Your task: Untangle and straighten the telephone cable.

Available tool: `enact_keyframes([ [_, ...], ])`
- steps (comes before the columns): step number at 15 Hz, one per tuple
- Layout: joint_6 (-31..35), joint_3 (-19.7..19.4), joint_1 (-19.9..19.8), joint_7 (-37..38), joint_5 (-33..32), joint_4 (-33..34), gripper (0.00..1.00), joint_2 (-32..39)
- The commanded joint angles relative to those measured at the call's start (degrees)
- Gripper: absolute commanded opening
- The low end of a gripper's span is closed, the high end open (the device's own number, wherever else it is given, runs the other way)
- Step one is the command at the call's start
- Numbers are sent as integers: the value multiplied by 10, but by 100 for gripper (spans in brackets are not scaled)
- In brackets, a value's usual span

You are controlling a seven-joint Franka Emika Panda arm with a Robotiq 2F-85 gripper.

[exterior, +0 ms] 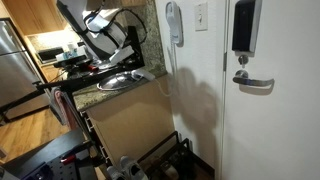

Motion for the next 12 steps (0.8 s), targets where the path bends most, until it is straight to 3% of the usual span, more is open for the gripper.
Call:
enact_keyframes([
  [1, 12, 37, -35, -99, 42, 3, 100, 25],
  [4, -4, 55, -46, -148, 68, 14, 100, 41],
  [5, 2, 39, -33, -115, 54, 2, 100, 32],
  [12, 13, 50, -44, -135, 60, 12, 100, 45],
])
